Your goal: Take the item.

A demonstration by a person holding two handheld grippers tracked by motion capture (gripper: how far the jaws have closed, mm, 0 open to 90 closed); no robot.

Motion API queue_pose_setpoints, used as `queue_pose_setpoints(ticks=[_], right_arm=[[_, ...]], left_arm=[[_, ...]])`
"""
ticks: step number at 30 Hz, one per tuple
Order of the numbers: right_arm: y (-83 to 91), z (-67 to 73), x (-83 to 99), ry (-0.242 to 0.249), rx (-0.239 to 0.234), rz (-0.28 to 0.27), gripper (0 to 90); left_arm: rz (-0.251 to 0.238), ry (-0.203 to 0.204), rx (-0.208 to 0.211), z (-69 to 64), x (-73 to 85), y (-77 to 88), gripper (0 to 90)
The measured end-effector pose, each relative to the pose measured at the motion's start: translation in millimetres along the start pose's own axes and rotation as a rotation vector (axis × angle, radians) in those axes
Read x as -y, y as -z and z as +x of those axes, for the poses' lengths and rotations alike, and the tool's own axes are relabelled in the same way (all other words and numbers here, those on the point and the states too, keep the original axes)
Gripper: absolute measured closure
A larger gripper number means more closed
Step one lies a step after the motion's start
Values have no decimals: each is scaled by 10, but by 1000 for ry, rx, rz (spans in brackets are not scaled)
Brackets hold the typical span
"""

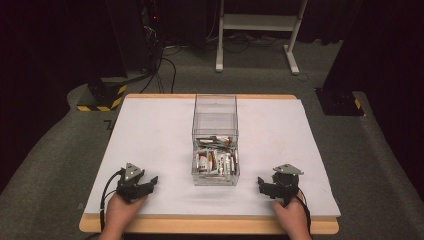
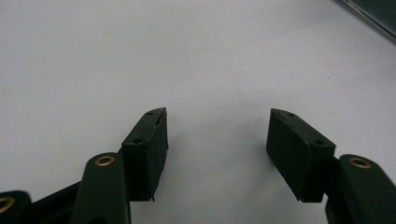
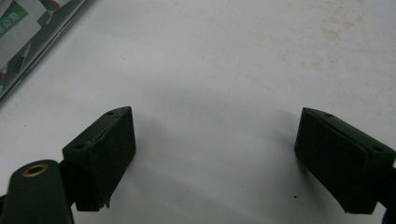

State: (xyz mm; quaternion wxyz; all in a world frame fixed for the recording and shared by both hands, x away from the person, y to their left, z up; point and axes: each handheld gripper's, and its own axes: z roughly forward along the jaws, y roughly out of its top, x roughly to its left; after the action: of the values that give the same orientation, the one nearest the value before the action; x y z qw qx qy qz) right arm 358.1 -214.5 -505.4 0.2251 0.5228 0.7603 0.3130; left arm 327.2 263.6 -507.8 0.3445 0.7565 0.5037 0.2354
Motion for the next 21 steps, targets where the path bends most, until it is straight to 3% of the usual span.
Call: queue_pose_setpoints(ticks=[6,15,21], right_arm=[[0,0,0,0,0,0,125],[0,0,1,0,0,0,124],[0,0,1,0,0,0,125]], left_arm=[[5,21,18,-6,-16,21,422],[-23,5,32,-81,-76,88,427],[-39,-28,33,-166,-120,143,433]])
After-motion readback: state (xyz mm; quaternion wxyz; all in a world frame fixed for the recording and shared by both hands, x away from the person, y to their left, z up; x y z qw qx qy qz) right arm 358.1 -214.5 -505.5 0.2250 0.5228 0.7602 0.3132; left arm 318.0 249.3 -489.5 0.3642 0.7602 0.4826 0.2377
